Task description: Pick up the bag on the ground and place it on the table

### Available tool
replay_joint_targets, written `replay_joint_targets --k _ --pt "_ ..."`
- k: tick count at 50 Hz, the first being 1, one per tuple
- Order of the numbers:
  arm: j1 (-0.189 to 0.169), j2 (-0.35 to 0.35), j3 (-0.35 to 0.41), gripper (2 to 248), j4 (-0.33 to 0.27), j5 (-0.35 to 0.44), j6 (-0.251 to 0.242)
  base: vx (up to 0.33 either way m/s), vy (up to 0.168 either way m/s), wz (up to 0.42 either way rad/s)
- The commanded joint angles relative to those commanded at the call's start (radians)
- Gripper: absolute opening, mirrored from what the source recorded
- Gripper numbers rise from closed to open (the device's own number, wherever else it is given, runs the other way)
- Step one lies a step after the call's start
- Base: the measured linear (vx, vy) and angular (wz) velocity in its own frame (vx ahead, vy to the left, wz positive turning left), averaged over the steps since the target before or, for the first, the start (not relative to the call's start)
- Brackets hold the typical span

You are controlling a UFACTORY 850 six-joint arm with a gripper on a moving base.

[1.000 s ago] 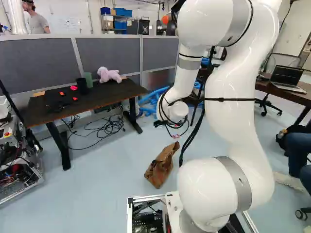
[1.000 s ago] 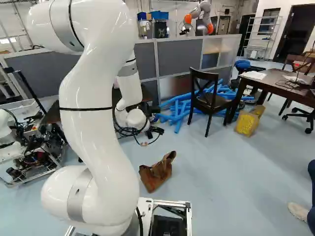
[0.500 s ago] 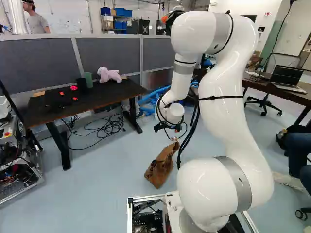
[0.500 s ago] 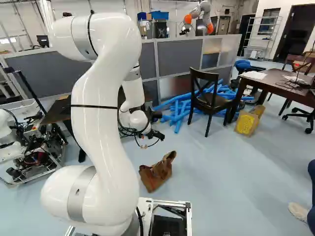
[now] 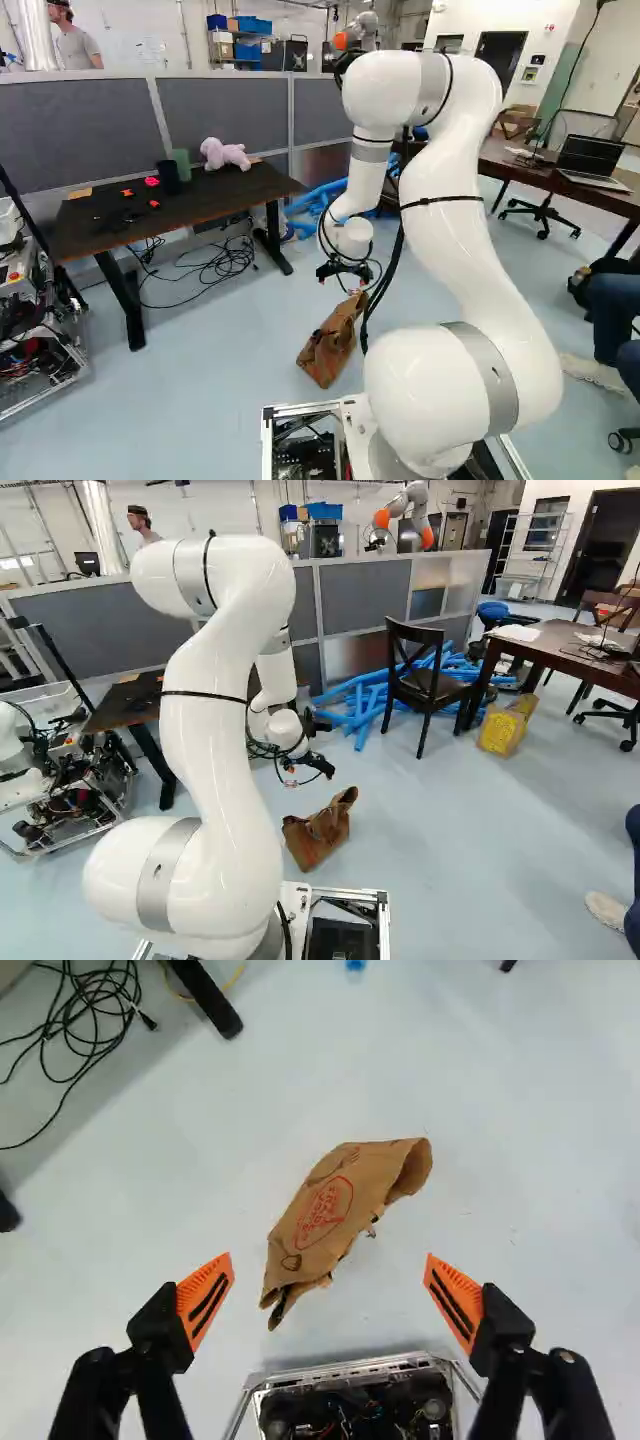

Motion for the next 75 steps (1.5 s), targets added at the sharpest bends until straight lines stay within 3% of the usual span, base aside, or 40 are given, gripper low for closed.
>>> replay_joint_targets --k 15,75 --pt "-0.005 -0.067 -0.045 247 0.029 -0.035 0.000 0.000 0.000 0.000" --pt "-0.038 -0.322 -0.244 247 0.030 -0.037 0.000 0.000 0.000 0.000"
